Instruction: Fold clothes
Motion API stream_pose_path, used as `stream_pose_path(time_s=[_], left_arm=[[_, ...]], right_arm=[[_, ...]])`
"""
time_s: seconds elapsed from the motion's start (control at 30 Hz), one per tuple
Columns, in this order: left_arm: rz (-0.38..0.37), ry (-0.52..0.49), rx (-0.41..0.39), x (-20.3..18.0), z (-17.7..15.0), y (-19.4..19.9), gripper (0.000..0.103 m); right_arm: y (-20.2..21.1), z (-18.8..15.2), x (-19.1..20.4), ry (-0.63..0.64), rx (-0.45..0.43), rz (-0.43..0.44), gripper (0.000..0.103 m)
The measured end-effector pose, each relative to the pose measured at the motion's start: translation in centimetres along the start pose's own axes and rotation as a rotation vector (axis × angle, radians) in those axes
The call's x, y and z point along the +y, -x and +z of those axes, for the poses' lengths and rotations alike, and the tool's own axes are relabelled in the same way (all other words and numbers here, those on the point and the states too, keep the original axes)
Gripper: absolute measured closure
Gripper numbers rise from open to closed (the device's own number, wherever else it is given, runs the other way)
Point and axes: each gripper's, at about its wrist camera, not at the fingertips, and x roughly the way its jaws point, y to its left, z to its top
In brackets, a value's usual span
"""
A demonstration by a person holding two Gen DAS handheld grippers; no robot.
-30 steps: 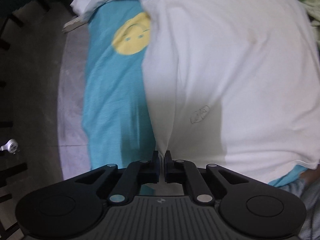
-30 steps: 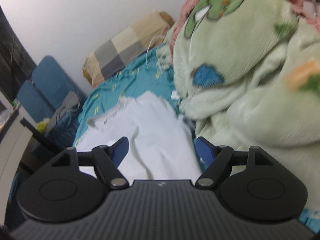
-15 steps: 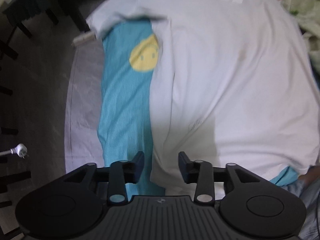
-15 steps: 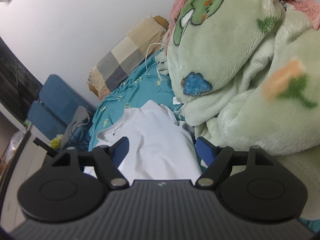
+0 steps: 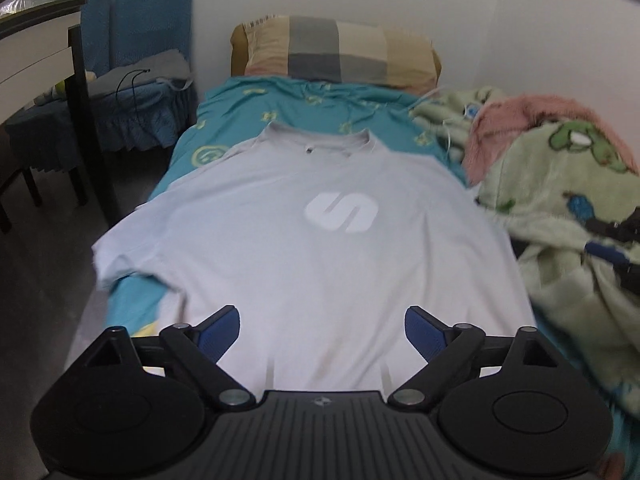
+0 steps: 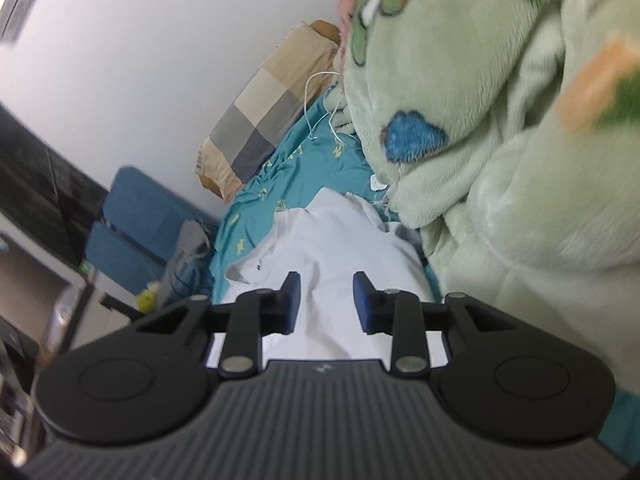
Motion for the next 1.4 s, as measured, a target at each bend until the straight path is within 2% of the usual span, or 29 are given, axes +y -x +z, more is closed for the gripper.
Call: stream_pose_path(time_s=[0.1, 0.2, 0.27, 0.33, 0.37, 0.43, 0.47, 0.5, 0.6, 0.7, 0.77, 0.87, 0.9, 0.97, 1.0, 1.03, 1.1, 1.2, 1.33, 1.4], left_arm=[[-0.012, 0.038, -0.054, -0.2, -1.1, -4.4, 0.007], [0.004, 0.032, -0.02, 1.4, -2.9, -9.4, 0.007], [0.001, 0.084, 0.008, 4.1, -4.0, -12.3, 0.007], [-0.003, 0.136, 0.036, 6.7, -5.1, -15.1, 0.007], [-0.027, 0.17, 0.048, 7.2, -5.2, -15.3, 0.007], [-0.058, 0.207, 0.061, 8.0, -5.5, -15.8, 0.007], [-0.064, 0.21, 0.063, 8.2, -5.5, -16.2, 0.007], [-0.071, 0.212, 0.065, 8.3, -5.6, -16.6, 0.007], [-0.022, 0.179, 0.056, 8.9, -5.5, -17.6, 0.007], [0.027, 0.146, 0.047, 9.4, -5.5, -18.7, 0.007], [0.037, 0.163, 0.056, 9.8, -5.4, -19.1, 0.007], [0.033, 0.193, 0.063, 10.4, -5.3, -19.1, 0.007], [0.034, 0.196, 0.061, 10.5, -5.3, -19.1, 0.007], [0.036, 0.201, 0.057, 10.6, -5.1, -19.0, 0.007], [0.037, 0.203, 0.056, 10.7, -5.1, -19.0, 0.007], [0.037, 0.204, 0.055, 10.7, -5.0, -18.9, 0.007], [0.035, 0.21, 0.056, 10.8, -4.9, -18.7, 0.007], [0.043, 0.214, 0.051, 10.9, -4.8, -18.6, 0.007], [0.054, 0.223, 0.036, 11.2, -4.5, -18.1, 0.007], [0.061, 0.234, 0.029, 11.4, -4.3, -17.8, 0.007]], right_arm=[[-2.3, -0.1, -0.5, -0.052, -0.016, -0.04, 0.071], [-5.4, -0.6, -1.4, -0.113, -0.018, -0.101, 0.07], [-7.6, -1.1, -1.9, -0.152, -0.025, -0.14, 0.069], [-9.7, -1.2, -2.2, -0.199, -0.052, -0.161, 0.065], [-10.5, -1.1, -2.1, -0.209, -0.073, -0.171, 0.062], [-11.9, -1.1, -1.5, -0.185, -0.122, -0.221, 0.039], [-12.6, -1.1, -1.1, -0.17, -0.146, -0.249, 0.035], [-13.3, -1.1, -0.9, -0.168, -0.157, -0.284, 0.035], [-15.6, -1.1, -0.8, -0.187, -0.171, -0.391, 0.034], [-18.0, -1.3, -1.2, -0.229, -0.145, -0.412, 0.035], [-19.5, -1.4, -1.6, -0.271, -0.133, -0.432, 0.036], [-20.3, -1.5, -2.2, -0.299, -0.186, -0.465, 0.038], [-20.5, -1.5, -2.3, -0.287, -0.198, -0.469, 0.042], [-20.8, -1.5, -2.3, -0.245, -0.21, -0.48, 0.066], [-21.0, -1.4, -2.3, -0.223, -0.216, -0.485, 0.084], [-21.0, -1.5, -2.2, -0.203, -0.218, -0.488, 0.088], [-20.7, -1.7, -1.7, -0.146, -0.233, -0.476, 0.093], [-20.2, -2.6, 0.9, 0.072, -0.278, -0.471, 0.095], [-20.1, -5.3, 6.4, 0.526, -0.316, -0.406, 0.096], [-20.4, -7.9, 9.2, 0.764, -0.297, -0.346, 0.096]])
